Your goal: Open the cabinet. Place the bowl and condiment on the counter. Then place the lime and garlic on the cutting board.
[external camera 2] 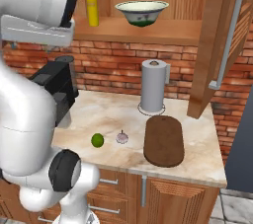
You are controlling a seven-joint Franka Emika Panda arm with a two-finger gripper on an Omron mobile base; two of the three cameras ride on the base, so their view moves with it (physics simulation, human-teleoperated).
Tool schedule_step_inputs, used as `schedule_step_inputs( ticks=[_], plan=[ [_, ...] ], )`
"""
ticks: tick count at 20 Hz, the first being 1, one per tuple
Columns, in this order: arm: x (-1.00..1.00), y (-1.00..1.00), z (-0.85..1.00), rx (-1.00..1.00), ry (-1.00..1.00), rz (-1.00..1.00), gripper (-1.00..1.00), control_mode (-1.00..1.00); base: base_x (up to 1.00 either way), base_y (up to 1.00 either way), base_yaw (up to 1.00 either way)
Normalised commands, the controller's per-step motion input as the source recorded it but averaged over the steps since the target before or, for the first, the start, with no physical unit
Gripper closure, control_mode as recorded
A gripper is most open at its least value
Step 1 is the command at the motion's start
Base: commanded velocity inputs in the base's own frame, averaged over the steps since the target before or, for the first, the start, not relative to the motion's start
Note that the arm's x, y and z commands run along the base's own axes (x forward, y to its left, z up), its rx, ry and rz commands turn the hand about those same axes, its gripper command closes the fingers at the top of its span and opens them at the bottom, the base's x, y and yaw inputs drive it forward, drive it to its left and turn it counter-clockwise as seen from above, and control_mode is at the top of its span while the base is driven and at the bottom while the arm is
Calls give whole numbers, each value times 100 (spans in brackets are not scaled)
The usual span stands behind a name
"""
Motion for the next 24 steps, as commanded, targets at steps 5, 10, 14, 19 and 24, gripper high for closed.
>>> schedule_step_inputs(
  ticks=[5,10,14,19,24],
  plan=[
    [67,-7,0,-35,-57,-7,-100,-100,0,0,0],
    [90,0,0,-3,-30,-34,-100,-100,0,0,0],
    [84,0,0,6,-11,-45,-100,-100,0,0,0],
    [95,6,-4,12,-9,-47,-100,-100,0,0,0],
    [72,27,9,6,-14,-29,-100,-100,0,0,0]
  ],
)
